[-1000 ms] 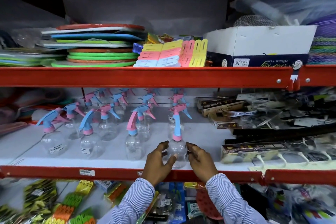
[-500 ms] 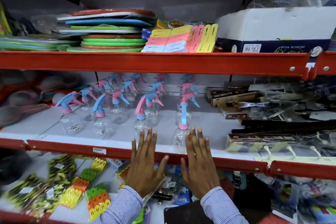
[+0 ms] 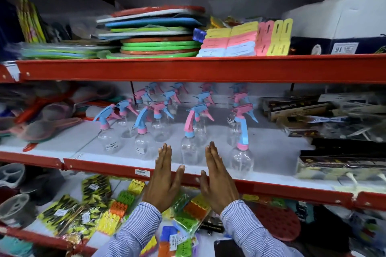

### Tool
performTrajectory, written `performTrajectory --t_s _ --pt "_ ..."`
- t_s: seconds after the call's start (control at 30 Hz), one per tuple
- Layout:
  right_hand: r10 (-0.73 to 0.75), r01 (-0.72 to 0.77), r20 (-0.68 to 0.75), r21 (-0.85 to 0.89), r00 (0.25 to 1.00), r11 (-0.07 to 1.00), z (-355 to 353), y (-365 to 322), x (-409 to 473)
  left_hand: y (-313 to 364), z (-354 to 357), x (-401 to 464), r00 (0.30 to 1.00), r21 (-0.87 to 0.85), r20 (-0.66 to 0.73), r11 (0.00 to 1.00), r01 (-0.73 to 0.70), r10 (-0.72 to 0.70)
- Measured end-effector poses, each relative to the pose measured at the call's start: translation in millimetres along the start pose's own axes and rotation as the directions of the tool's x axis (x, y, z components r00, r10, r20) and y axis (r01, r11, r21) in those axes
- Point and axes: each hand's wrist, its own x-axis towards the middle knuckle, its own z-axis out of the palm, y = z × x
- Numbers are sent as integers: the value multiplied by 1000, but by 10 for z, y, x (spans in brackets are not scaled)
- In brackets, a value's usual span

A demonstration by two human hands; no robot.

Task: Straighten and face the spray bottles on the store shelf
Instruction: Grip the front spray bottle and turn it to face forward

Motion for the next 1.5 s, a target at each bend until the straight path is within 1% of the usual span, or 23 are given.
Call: performTrajectory --t_s 0.07,0.13,0.17,0.23,0.3,0.47,0.53,0.73,0.87,0.93,1.0,1.07,1.13,1.2,1.3,1.4,1.5 --pt "158 -158 10 162 987 974 48 -40 143 -43 -10 142 999 -110 46 994 29 -24" --pt "326 -330 61 269 943 905 92 -48 340 -79 -29 293 996 -201 88 979 47 -30" --pt "387 -393 84 307 918 867 115 -34 435 -84 -34 372 994 -234 104 971 52 -28" --pt "437 -449 120 363 891 816 142 14 539 -68 -24 486 988 -317 146 944 87 -42" --pt "449 -463 131 374 884 803 200 18 602 -114 -7 600 980 -385 197 916 114 -39" --pt "408 -424 118 314 905 850 225 -41 628 -157 14 737 975 -439 222 891 112 -13" --pt "415 -429 112 310 903 849 243 -43 592 -165 4 715 975 -449 220 888 100 2" --pt "406 -411 81 295 910 862 213 -118 405 -134 -81 511 974 -422 217 906 37 62" --pt "385 -397 98 276 918 876 162 -187 313 -111 -133 381 976 -390 205 921 9 77" --pt "373 -386 100 237 922 891 130 -226 266 -121 -176 315 975 -352 207 936 -5 83" --pt "338 -342 54 175 940 923 128 -262 193 -166 -224 249 974 -296 208 955 -19 85" --pt "260 -258 -11 81 966 963 173 -294 93 -225 -295 151 979 -226 188 973 -37 81" --pt "162 -166 -76 -48 984 985 256 -315 13 -280 -382 28 984 -143 151 987 -68 89" --pt "84 -100 -103 -155 991 983 361 -416 -26 -386 -493 -108 991 -40 99 995 -90 94" --pt "-2 -22 -91 -265 996 964 520 -623 -2 -573 -657 -211 995 65 63 994 -86 82" --pt "-56 39 -56 -278 997 960 680 -819 86 -754 -827 -223 995 117 64 990 -80 73" --pt "-79 72 -25 -221 997 973 850 -976 196 -939 -944 -181 995 114 66 990 -78 70"
